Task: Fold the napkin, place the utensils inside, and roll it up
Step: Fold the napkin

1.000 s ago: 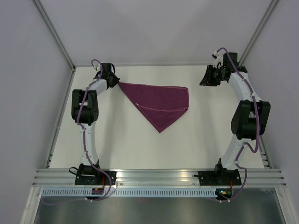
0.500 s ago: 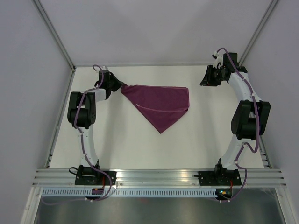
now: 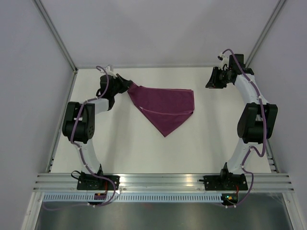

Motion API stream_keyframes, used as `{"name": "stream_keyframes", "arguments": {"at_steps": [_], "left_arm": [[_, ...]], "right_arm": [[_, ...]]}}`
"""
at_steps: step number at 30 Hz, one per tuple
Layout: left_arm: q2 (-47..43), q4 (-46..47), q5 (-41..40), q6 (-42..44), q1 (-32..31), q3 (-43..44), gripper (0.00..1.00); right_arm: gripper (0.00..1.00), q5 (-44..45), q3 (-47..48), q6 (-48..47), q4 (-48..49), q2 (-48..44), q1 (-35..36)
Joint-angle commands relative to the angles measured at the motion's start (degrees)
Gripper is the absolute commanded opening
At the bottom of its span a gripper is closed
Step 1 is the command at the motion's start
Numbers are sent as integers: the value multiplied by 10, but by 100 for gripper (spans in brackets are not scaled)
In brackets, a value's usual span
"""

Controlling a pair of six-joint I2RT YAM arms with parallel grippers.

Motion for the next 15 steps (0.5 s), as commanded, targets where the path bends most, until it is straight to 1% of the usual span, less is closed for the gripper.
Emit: {"name": "stream_keyframes", "arguments": {"at_steps": [1, 7, 15], "left_arm": [[-45, 80, 31, 33, -32, -34, 2], [-73, 132, 84, 38, -74, -93, 2], [-91, 167, 116, 59, -127, -153, 2]], "right_arm": [[30, 5, 20, 1, -1, -1, 5], [30, 5, 18, -2, -4, -2, 6], [30, 6, 16, -1, -3, -1, 8]]}}
